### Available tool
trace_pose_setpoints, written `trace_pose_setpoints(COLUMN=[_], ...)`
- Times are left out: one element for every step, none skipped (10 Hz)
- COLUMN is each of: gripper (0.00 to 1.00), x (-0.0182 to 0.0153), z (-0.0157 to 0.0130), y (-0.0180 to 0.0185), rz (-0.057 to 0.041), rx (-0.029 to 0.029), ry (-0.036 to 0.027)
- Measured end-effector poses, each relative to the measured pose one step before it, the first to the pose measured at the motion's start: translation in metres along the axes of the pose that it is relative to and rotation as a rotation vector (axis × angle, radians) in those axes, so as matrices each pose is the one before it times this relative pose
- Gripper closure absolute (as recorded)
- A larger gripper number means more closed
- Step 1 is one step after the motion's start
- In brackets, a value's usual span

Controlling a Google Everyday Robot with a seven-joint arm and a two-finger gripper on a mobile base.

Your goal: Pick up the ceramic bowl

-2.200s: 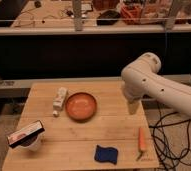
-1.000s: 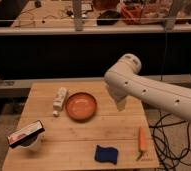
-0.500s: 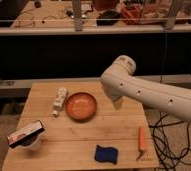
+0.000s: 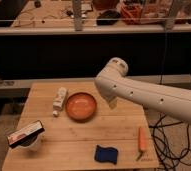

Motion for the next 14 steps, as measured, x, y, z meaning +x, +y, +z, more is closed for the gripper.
trace_pose_setpoints(gripper=[0.2,0.2,0.2,0.2,0.2,0.2,0.2,0.2,0.2,0.2,0.2,0.2,0.2,0.2], x=[-0.00223,-0.00188,-0.00198,-0.00066,0.00001,0.00092,0.0002,-0.00157,-0.0017,0.00036,0.00081,0.00081,0.00011,-0.00153], z=[0.00355,0.00697,0.00757,0.00372,0.00236,0.00399,0.00462,0.00815,0.00572,0.00381,0.00272,0.00341,0.00247,0.00344], y=[-0.00215,-0.0019,-0.00193,-0.00214,-0.00208,-0.00194,-0.00191,-0.00166,-0.00162,-0.00088,-0.00001,-0.00047,-0.00122,-0.00198], rz=[-0.00525,-0.00645,-0.00698,-0.00578,-0.00687,-0.00772,-0.00733,-0.00936,-0.00679,-0.00732,-0.00445,-0.00503,-0.00443,-0.00664], rx=[0.00448,0.00404,0.00413,0.00582,0.00618,0.0064,0.00368,0.00393,0.00395,0.00538,0.00331,0.00438,0.00292,0.00357], ry=[-0.00188,-0.00348,-0.00354,-0.00123,-0.00041,0.00085,-0.00041,-0.00205,-0.0024,-0.0016,-0.00138,-0.0026,-0.00279,-0.00556])
